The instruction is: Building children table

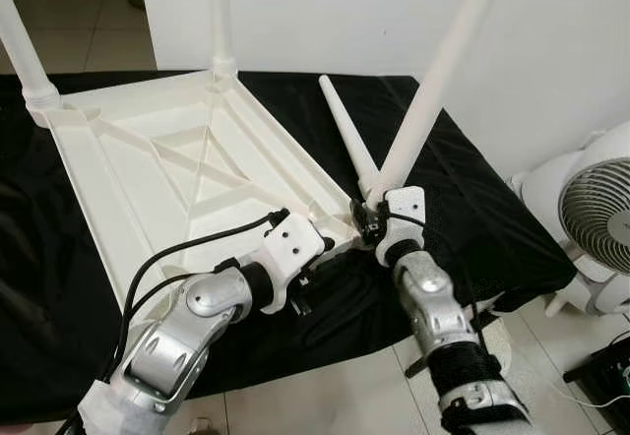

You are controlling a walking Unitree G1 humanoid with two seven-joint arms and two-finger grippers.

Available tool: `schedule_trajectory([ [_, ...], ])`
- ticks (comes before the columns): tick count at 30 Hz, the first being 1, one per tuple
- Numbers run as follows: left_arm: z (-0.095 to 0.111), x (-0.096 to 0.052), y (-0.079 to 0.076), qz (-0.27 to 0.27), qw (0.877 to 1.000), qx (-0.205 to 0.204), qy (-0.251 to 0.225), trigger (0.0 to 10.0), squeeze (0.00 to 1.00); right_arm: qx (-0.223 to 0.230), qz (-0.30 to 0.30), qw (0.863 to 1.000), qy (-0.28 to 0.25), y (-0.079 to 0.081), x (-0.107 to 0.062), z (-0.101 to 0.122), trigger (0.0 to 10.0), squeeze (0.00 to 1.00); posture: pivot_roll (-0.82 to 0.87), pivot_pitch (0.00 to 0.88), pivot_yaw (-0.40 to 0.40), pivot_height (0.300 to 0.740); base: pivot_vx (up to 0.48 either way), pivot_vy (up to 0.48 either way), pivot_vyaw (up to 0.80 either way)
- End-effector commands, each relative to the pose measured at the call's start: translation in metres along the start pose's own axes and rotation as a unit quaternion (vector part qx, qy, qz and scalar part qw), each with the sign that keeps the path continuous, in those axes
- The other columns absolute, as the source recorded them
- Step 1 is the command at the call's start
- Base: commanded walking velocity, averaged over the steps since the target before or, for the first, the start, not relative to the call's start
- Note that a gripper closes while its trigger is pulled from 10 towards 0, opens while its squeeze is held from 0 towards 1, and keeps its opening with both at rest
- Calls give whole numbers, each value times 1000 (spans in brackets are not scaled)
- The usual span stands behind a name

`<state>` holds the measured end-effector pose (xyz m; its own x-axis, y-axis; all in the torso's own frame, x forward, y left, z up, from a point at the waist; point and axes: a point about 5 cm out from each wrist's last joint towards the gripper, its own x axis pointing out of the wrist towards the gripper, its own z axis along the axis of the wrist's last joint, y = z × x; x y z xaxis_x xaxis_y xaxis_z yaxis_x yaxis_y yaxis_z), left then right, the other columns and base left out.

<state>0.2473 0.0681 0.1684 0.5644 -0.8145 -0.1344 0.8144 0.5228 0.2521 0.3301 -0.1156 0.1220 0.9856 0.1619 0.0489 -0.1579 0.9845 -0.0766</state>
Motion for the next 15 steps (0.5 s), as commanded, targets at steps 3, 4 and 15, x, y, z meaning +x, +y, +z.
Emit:
schedule_trajectory([
  [3, -2, 1, -6, -16, 1000, -7, 4, 10000, 0, 12, -11, 999, 39, 12, -11, -14, 10000, 0, 97, 44, -120, 740, 0, 0, 0],
  [4, -2, 1, -7, -16, 1000, -7, 4, 10000, 0, 21, -4, 999, 37, 18, -12, -12, 10000, 0, 97, 44, -120, 740, 0, 0, 0],
  [15, -2, 1, -6, -14, 1000, -8, 4, 10000, 0, 73, 82, 994, 1, 17, -18, 3, 10000, 1000, 96, 40, -126, 740, 0, 0, 0],
])
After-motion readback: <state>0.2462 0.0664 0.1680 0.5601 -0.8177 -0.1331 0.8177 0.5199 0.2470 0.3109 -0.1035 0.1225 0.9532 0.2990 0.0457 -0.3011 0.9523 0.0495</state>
